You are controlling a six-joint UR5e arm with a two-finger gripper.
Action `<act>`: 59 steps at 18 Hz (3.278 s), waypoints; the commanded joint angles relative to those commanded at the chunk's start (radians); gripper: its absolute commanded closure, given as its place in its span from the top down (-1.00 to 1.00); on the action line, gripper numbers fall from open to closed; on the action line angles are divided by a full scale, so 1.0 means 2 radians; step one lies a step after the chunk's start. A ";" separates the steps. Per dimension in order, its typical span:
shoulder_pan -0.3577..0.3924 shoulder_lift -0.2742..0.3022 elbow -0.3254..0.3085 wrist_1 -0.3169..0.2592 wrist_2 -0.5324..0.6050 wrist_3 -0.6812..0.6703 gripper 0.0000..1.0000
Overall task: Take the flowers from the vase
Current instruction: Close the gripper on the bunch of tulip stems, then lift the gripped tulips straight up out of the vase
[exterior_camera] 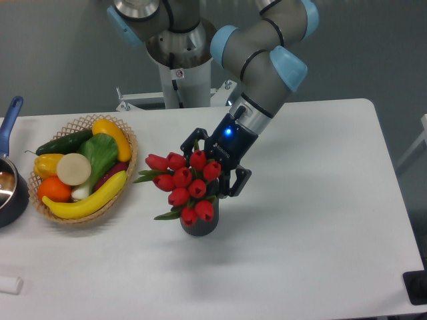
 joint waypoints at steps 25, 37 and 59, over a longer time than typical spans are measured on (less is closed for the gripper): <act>0.009 0.002 0.000 0.000 -0.035 -0.019 -0.04; 0.028 0.038 0.011 -0.001 -0.078 -0.084 -0.03; 0.074 0.068 0.084 -0.001 -0.160 -0.279 -0.04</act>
